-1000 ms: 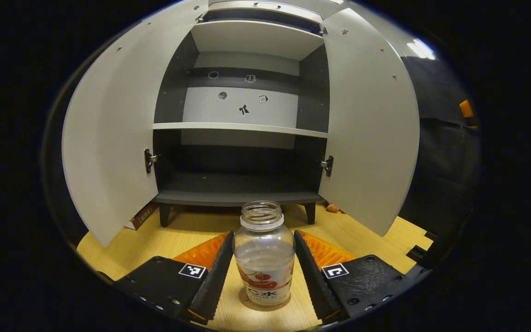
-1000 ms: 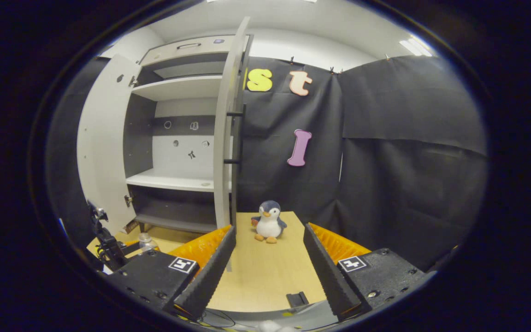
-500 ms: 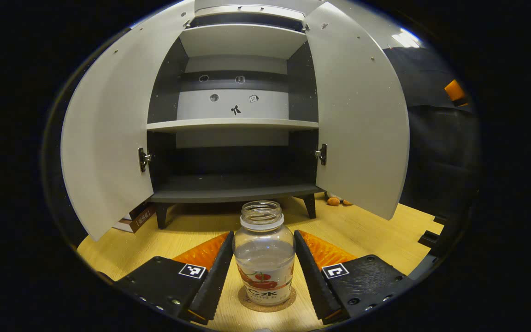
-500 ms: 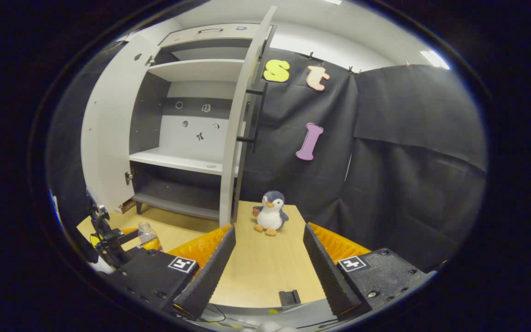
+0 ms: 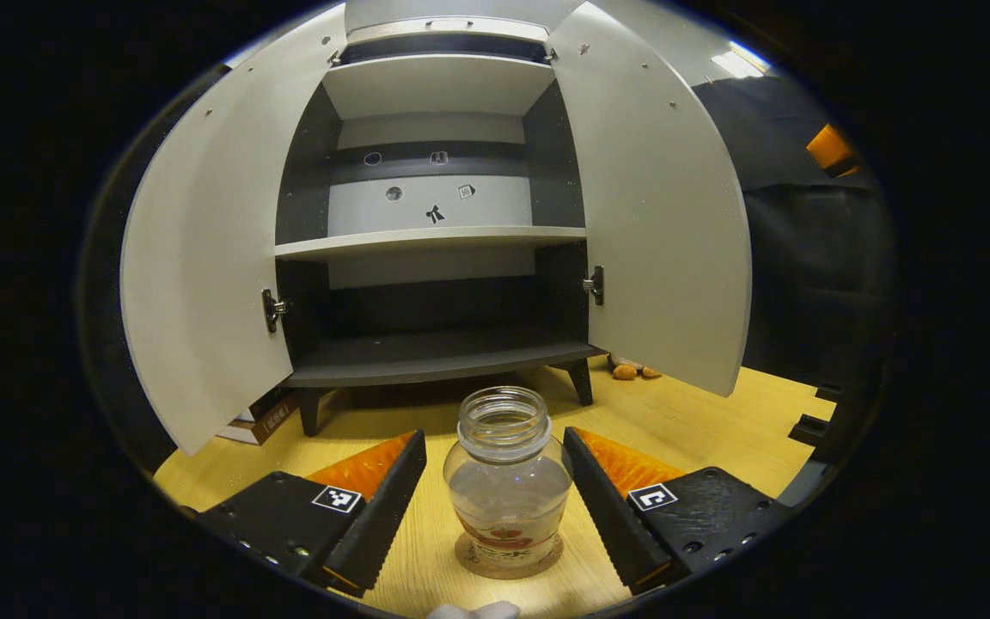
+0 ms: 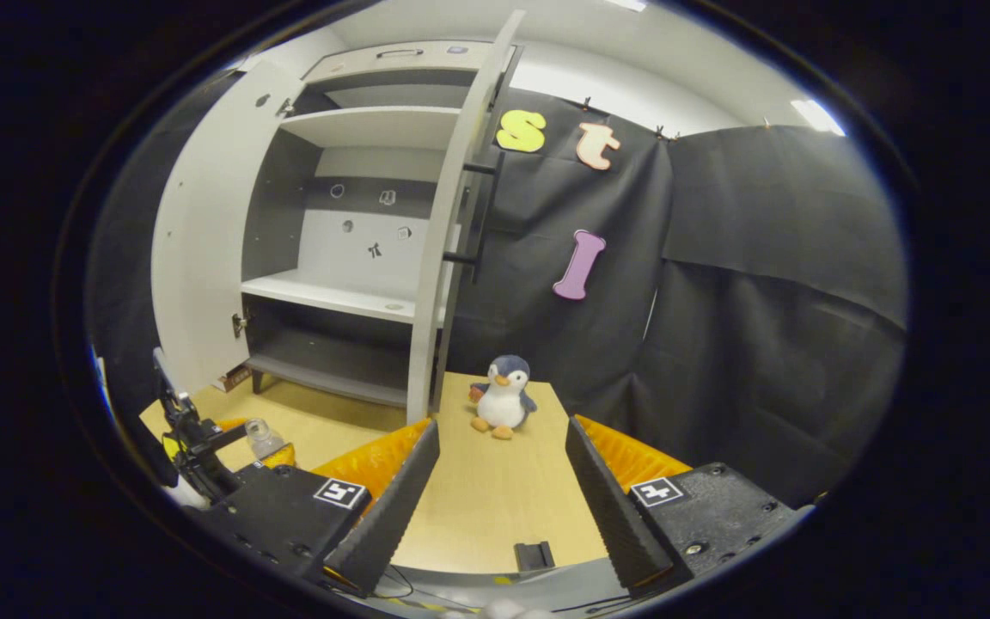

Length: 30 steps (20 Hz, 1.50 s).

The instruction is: Grasp the bottle in the cabinet with the left hand and place it on the coaster, then close the right door with the right hand and the left door with the left hand.

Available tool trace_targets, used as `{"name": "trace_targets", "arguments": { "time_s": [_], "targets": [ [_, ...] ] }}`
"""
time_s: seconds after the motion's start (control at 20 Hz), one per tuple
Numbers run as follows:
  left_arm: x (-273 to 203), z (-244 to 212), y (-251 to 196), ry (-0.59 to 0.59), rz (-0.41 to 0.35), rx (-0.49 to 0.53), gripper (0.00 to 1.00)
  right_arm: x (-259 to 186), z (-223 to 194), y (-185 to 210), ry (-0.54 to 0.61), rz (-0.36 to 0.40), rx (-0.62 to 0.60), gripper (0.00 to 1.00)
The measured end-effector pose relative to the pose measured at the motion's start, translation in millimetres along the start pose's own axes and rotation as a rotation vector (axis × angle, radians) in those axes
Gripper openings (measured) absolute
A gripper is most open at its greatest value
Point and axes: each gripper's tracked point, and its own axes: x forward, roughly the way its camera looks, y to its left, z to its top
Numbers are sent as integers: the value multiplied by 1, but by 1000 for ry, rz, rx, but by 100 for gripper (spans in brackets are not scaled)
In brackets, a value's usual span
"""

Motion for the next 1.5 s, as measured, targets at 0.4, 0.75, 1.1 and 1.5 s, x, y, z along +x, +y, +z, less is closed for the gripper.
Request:
{"name": "trace_targets", "arguments": {
  "time_s": [0.4,0.75,1.1,1.5],
  "targets": [
    [-24,67,5,-73,13,99,96,-3,36,2,-65,-5,42,96],
    [-75,159,26,-104,63,63,96,-4,103,-13,-182,-13,115,97],
    [-144,230,70,-57,218,20,96,39,145,-49,-202,58,186,97],
    [-201,273,88,-72,418,22,96,96,169,-46,-190,224,218,97]
  ]
}}
